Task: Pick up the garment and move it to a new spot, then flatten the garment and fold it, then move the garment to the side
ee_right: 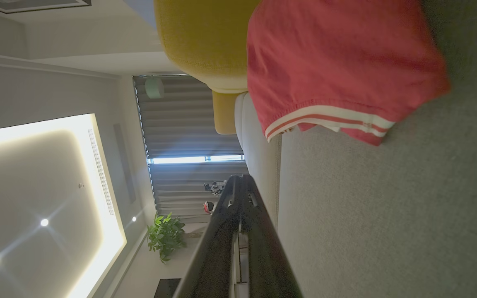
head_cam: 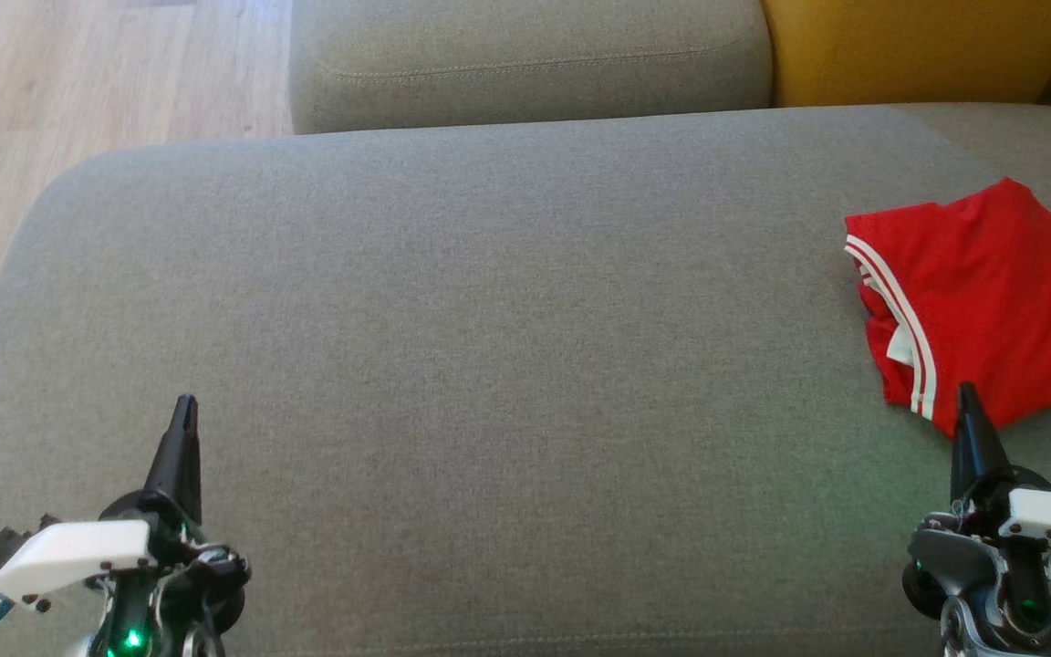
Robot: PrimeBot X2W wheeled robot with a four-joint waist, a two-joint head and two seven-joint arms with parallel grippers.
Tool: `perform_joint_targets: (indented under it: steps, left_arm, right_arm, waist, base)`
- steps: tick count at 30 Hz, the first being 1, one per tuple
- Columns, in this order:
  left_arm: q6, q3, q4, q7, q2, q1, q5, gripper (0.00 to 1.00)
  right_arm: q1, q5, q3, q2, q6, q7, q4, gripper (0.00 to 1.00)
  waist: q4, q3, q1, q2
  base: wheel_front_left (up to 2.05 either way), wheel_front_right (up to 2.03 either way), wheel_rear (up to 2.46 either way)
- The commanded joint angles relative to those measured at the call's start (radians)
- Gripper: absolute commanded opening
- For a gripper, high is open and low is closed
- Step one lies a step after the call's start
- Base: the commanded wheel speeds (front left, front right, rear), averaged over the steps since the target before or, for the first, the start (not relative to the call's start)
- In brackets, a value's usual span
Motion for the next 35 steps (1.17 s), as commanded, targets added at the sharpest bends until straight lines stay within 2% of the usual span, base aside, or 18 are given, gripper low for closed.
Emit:
perform_joint_targets:
  steps: [1, 35]
  left_arm:
    - [-0.007, 0.042, -0.027, 0.005, 0.007, -0.055, -0.001, 0.00]
    - [-0.007, 0.049, -0.026, 0.010, 0.002, -0.056, 0.004, 0.00]
  right_arm:
    - [-0.048, 0.006, 0.019, -0.018, 0.003, 0.008, -0.030, 0.00]
    - [-0.049, -0.003, 0.009, -0.011, 0.003, 0.016, -0.029, 0.00]
  waist:
    - [0.000, 0.000, 0.0000, 0.0000]
    - [0.000, 0.000, 0.0000, 0.0000]
  base:
    - [0.00, 0.00, 0.00]
    - [0.00, 0.00, 0.00]
